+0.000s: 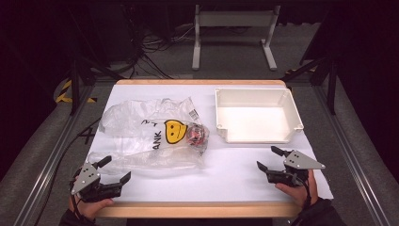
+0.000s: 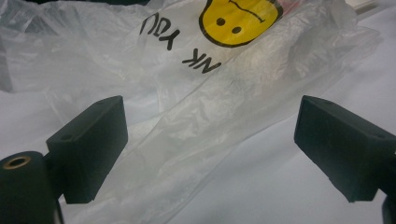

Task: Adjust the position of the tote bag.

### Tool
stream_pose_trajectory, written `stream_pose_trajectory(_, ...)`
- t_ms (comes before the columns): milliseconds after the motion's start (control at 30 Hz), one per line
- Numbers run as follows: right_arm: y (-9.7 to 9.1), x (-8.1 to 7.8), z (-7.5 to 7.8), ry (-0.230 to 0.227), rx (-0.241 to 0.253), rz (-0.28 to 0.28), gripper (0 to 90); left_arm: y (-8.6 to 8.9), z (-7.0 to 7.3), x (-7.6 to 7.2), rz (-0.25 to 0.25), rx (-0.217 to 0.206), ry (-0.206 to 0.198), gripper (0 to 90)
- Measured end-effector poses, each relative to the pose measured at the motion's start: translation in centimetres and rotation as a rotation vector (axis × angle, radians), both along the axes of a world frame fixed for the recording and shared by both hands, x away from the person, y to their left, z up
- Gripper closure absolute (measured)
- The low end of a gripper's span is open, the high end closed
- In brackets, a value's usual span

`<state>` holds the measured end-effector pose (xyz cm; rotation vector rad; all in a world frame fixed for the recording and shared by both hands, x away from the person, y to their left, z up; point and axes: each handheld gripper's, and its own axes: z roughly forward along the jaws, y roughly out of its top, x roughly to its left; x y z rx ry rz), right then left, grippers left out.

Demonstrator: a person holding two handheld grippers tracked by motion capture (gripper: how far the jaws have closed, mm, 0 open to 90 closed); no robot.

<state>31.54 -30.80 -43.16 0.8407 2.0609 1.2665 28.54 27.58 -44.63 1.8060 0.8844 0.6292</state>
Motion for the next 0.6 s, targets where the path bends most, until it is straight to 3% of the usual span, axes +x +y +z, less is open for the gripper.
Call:
stream_pose_trajectory(100, 1.6, 0.1, 0.3, 0.016, 0.019, 0.056, 27.7, 0.0, -0.1, 0.1, 0.013, 0.019, 0.014, 10.3)
stream_pose_trajectory(233, 4.8, 0.4, 0.4, 0.039, -0.004, 0.117, 31.3, 0.2, -0.3, 0.6, 0.038, 0.016, 0.055, 11.2)
stream_pose_trajectory(333, 7.6, 0.6, 0.0, 0.064, -0.022, 0.187, 32.7, 0.2, -0.8, 1.3, 0.036, 0.026, 0.111, 11.4)
stream_pose_trajectory(433, 9.9, 1.1, -0.5, 0.090, -0.037, 0.233, 33.3, 0.2, -1.3, 2.2, 0.048, 0.007, 0.175, 11.0)
stream_pose_trajectory(567, 13.0, 2.0, -1.3, 0.116, -0.066, 0.290, 33.1, 0.1, -1.3, 2.7, 0.062, 0.000, 0.192, 13.9)
stream_pose_trajectory(600, 13.6, 2.1, -1.3, 0.122, -0.060, 0.302, 32.0, -0.1, -1.4, 3.0, 0.052, 0.017, 0.216, 15.0)
